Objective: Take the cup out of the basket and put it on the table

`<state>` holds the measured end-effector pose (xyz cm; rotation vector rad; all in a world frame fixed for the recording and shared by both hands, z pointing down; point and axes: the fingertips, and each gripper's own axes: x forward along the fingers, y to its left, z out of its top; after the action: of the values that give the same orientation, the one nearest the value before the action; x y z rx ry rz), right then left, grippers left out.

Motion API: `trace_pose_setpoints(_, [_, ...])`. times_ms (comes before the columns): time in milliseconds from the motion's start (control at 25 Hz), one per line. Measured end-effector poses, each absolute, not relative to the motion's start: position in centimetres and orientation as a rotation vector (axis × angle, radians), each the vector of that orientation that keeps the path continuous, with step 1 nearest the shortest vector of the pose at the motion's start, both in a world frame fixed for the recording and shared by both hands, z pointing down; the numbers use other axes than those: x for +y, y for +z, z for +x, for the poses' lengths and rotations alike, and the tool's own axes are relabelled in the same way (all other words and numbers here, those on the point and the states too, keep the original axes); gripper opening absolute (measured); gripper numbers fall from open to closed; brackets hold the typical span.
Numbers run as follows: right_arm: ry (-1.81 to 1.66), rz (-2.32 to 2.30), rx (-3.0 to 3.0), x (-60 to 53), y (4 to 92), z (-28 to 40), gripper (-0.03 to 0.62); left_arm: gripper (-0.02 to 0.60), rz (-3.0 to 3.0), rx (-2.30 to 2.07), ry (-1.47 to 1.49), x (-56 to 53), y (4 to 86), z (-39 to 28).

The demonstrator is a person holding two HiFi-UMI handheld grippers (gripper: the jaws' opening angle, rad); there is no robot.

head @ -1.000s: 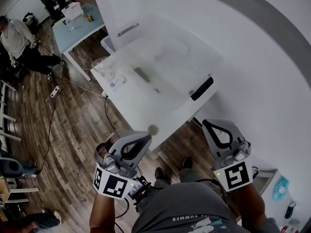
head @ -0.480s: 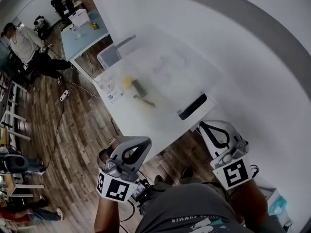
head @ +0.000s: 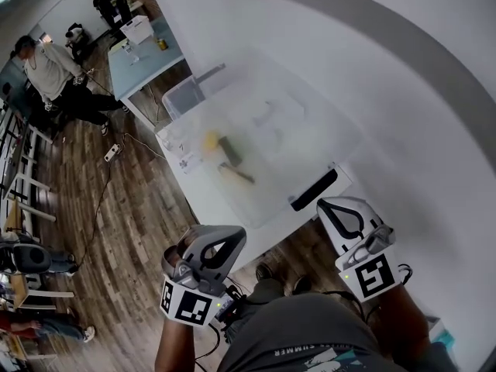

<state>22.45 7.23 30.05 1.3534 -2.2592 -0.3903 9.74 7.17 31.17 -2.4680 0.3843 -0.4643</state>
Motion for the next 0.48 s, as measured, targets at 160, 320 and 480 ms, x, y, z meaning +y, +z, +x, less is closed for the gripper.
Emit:
trace_pose_setpoints(160, [-0.414,1.361,-2.230,4.7,29.1,21.9,0.012,0.015,-2.494,0.390,-0.437,3.8,31.3,8.7])
trace_pose_setpoints(320, [-0.412,1.394,-2.187,1.8,28.6,22.0,0.012,0.015,-2.510,0.370,-0.388,0.9,30.7,8.3])
trace_pose_setpoints(480, [-0.391,1.392,-2.179,-0.6,28.7,19.7,0.011,0.015,-2.528,0.356,-0.371,-1.8,30.8,6.7])
